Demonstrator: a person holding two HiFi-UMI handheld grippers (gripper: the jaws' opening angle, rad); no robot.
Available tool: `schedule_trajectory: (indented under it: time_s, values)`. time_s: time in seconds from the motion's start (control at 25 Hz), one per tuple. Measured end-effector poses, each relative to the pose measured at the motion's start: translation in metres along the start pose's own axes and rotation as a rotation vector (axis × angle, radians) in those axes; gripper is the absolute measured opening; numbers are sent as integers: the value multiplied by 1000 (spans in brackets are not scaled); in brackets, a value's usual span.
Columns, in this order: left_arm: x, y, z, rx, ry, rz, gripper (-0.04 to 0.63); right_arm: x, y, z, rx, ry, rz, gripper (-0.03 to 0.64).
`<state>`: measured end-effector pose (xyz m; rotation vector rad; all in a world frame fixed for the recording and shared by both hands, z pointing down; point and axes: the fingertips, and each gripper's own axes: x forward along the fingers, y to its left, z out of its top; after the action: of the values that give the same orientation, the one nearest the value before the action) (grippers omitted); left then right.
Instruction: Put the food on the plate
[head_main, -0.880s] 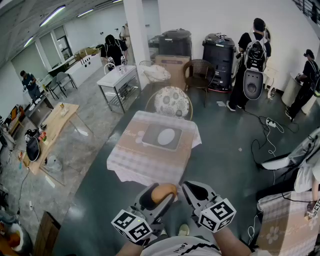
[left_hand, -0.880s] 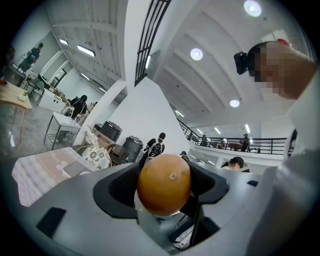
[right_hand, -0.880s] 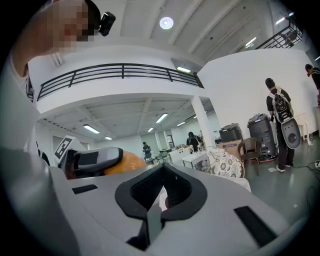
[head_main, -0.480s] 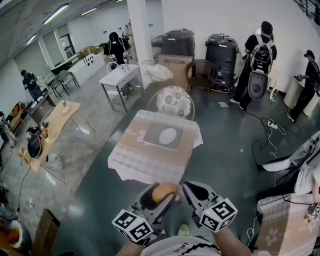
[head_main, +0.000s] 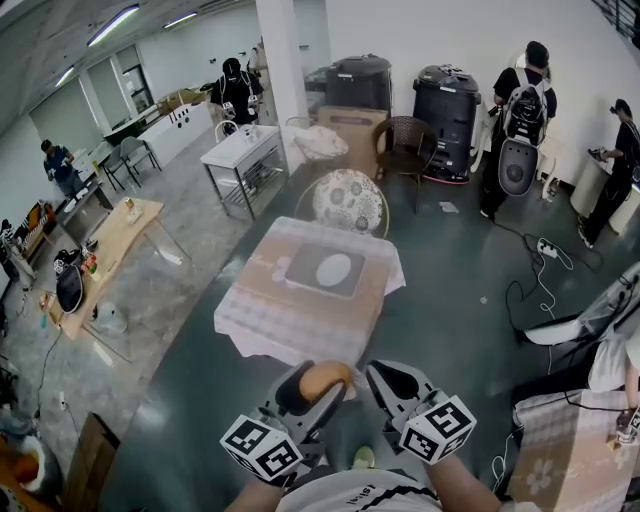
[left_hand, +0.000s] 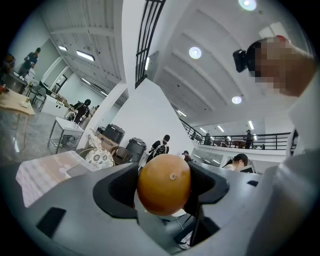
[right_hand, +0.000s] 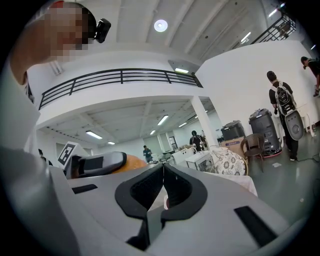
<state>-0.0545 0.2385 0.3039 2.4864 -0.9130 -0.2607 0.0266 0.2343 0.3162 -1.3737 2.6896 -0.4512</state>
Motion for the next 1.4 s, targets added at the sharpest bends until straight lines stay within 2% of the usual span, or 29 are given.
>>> schedule_trajectory:
  time_s: [0.48, 0.8, 1.12, 1.4]
  values:
    - [12, -5, -4, 23, -12, 48, 307, -15, -18, 1, 1, -2, 13, 17]
    - [28, -2, -5, 32, -5, 50, 307, -11, -31, 6, -2, -2, 8, 15]
    - [50, 39, 0, 18, -9, 68, 307, 21, -51, 2, -6, 31, -5, 15]
    - [88, 97, 9, 1, 3, 69, 307, 81, -83, -1, -3, 67, -18, 15]
